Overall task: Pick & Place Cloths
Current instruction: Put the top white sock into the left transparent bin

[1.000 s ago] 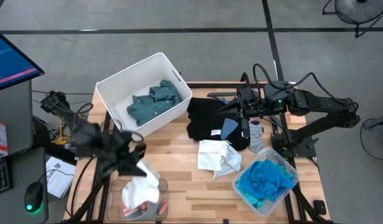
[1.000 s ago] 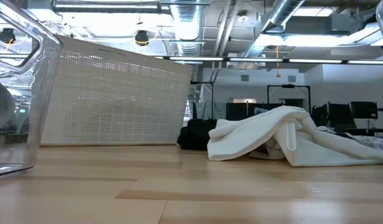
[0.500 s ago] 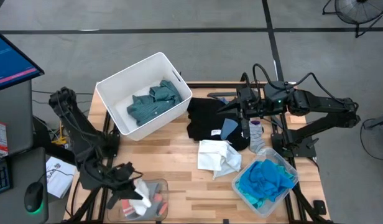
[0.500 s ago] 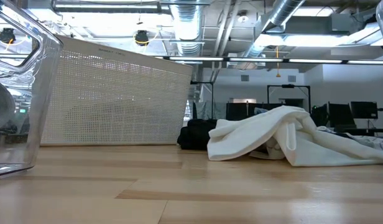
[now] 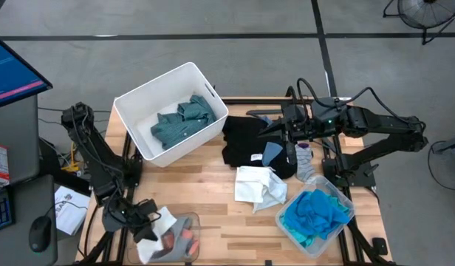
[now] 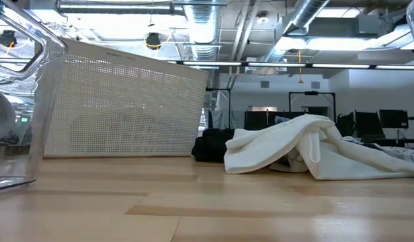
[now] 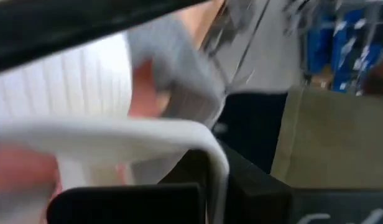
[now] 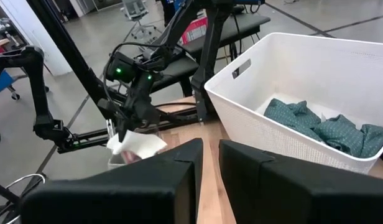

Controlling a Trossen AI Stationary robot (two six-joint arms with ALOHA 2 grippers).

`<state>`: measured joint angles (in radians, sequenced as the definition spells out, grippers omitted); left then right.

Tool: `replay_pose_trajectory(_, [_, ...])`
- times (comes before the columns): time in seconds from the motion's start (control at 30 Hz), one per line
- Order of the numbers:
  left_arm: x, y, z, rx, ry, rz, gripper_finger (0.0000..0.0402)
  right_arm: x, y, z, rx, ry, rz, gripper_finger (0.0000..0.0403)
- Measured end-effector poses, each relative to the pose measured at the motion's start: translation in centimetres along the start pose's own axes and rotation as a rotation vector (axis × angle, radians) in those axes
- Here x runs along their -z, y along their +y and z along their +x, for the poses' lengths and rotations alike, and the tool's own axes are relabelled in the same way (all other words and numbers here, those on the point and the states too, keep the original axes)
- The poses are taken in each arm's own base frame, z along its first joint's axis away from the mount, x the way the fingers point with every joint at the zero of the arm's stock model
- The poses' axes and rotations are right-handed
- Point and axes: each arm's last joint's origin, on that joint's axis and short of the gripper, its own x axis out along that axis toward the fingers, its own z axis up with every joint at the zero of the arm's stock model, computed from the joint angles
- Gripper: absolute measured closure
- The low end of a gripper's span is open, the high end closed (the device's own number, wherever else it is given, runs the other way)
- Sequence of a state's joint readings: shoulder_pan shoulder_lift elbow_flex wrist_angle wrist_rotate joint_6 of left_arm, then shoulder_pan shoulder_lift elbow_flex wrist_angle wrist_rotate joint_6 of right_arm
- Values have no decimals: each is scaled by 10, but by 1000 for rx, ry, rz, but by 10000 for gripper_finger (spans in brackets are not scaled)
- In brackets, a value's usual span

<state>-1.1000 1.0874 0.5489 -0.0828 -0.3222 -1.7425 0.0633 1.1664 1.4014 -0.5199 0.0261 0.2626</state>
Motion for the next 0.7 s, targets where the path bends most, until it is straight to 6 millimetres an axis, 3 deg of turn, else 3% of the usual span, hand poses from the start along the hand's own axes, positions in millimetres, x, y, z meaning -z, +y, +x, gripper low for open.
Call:
replay_pose_trajectory(0.17, [4,5,0,-53,142,-89,401,1,0,0,2,6,-8,352])
replay_pose_trajectory(0.4, [4,0,0,-7,155,-179,387,5,-1,0,15,55,-36,352])
replay_pose_trajectory(0.7, [0,-22,-1,217,113,-150,282,5,-2,0,14,56,-62,352])
